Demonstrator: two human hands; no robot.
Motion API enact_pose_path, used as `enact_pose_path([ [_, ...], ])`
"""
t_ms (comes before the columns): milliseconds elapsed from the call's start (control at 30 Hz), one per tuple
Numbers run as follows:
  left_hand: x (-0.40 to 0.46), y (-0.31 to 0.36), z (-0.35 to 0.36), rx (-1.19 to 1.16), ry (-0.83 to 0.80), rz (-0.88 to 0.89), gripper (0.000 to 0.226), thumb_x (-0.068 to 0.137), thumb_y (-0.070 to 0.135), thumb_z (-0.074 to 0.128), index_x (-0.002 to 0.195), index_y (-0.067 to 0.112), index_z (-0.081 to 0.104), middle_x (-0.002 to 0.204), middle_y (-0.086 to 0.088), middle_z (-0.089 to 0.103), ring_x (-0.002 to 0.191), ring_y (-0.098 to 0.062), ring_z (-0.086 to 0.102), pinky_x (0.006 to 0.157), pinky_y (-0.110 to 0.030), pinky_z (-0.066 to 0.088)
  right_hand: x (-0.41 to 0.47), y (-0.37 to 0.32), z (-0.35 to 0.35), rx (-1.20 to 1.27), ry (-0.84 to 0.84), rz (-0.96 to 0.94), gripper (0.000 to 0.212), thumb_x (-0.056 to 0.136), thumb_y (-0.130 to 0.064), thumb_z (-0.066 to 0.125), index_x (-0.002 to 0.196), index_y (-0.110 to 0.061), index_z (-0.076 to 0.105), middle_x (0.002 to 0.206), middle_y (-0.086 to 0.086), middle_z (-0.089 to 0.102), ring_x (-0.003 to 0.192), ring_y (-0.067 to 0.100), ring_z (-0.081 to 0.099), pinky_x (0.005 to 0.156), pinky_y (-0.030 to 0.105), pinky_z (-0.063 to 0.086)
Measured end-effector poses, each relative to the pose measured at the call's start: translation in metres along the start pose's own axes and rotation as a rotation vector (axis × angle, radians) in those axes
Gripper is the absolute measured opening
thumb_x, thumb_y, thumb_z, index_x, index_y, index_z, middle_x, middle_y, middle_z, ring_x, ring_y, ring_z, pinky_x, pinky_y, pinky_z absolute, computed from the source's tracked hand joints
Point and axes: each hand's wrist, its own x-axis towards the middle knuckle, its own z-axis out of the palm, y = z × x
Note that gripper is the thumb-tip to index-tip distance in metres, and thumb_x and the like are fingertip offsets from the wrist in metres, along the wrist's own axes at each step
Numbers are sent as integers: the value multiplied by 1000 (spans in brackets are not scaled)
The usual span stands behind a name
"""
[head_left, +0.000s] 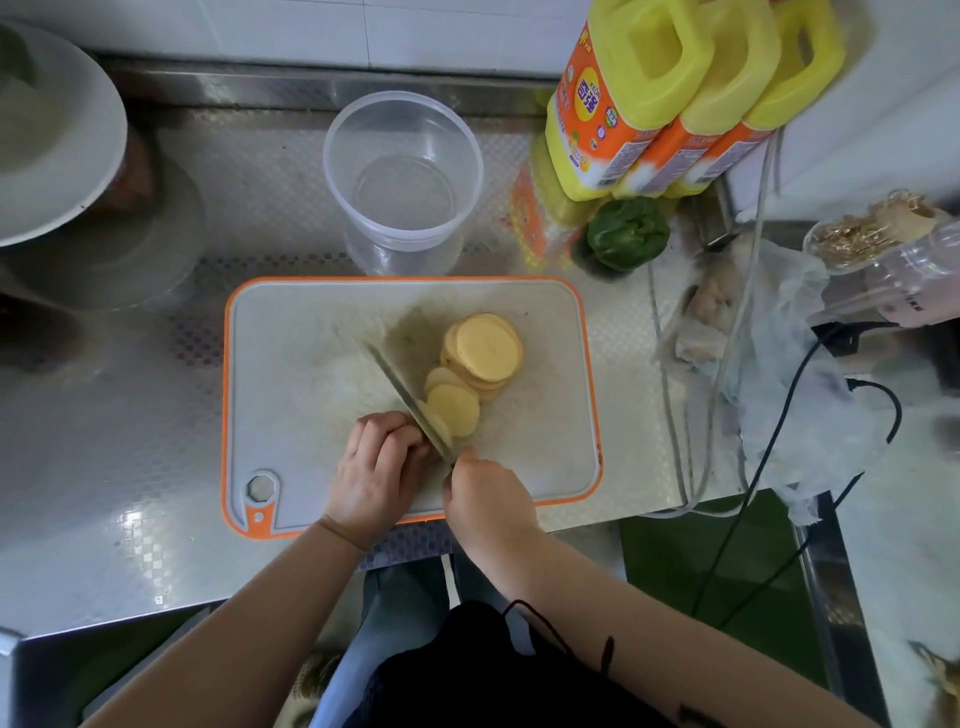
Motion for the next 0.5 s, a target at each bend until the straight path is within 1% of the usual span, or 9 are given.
enact_pose_path([
  [133, 0, -1, -2, 8, -6, 8, 10, 94, 11, 58, 101, 9, 51, 105, -7, 49, 87, -29, 51, 79, -32, 43, 3, 2, 6, 9, 0, 26, 13, 98, -15, 43, 105, -7, 51, 97, 11, 65, 90, 29, 62, 65, 30, 32],
  [333, 0, 0, -4, 16, 1, 8, 8, 100, 16, 52, 100, 9, 51, 104, -7, 49, 86, -29, 52, 78, -33, 44, 5, 7, 9, 21, 41, 12, 14, 98, -16, 44, 102, -8, 54, 96, 11, 65, 88, 29, 62, 65, 29, 33],
  [433, 1, 1, -5, 8, 4, -3, 9, 102, 18, 49, 100, 9, 51, 104, -8, 50, 87, -28, 52, 80, -32, 44, 7, 11, 8, 65, 31, 27, 15, 97, -20, 45, 99, -8, 54, 89, 10, 63, 85, 29, 62, 64, 30, 36],
  [500, 1, 2, -6, 2, 10, -4, 7, 100, 15, 49, 101, 8, 52, 105, -8, 51, 88, -28, 53, 81, -31, 43, 10, 14, 4, 117, 8, 52, 19, 97, -25, 45, 96, -8, 55, 83, 8, 60, 82, 28, 61, 63, 32, 40],
])
